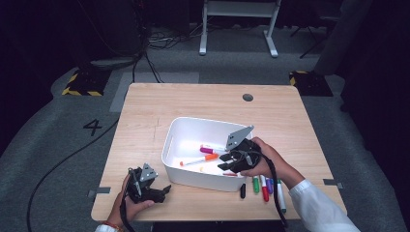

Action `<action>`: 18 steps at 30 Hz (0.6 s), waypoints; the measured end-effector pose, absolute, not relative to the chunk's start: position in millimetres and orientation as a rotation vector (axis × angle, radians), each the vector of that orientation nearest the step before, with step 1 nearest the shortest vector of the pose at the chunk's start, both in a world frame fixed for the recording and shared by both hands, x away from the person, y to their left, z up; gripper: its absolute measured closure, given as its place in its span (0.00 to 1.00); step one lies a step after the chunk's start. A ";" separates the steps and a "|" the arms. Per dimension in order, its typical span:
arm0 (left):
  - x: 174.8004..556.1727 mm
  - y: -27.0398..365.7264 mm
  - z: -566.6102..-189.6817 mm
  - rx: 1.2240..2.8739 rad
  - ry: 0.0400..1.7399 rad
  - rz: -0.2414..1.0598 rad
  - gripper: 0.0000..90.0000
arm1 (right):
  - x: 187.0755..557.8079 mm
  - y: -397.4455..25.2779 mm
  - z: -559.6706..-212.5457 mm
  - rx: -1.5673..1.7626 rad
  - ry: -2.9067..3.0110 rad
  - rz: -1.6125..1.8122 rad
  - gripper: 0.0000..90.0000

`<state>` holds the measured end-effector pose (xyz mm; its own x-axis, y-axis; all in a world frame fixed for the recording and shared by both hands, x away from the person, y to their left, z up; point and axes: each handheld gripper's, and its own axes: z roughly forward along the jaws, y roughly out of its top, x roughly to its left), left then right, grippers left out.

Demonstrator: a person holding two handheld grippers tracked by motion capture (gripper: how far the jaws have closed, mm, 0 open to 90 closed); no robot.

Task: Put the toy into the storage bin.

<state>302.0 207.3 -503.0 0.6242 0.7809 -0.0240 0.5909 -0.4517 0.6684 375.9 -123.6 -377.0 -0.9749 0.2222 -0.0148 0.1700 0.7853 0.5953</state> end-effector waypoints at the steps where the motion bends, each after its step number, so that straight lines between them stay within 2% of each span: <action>1: 302.1 207.3 -503.1 2.198 1.068 0.378 0.10 | 375.9 -125.7 -375.8 0.329 2.881 0.967 0.75; 6: 302.0 207.3 -503.0 2.199 1.070 0.380 0.10 | 375.6 -139.0 -366.2 0.368 2.797 1.021 0.67; 18: 302.1 207.3 -503.1 2.198 1.069 0.379 0.10 | 357.0 -216.5 -341.5 0.612 2.496 1.164 0.48</action>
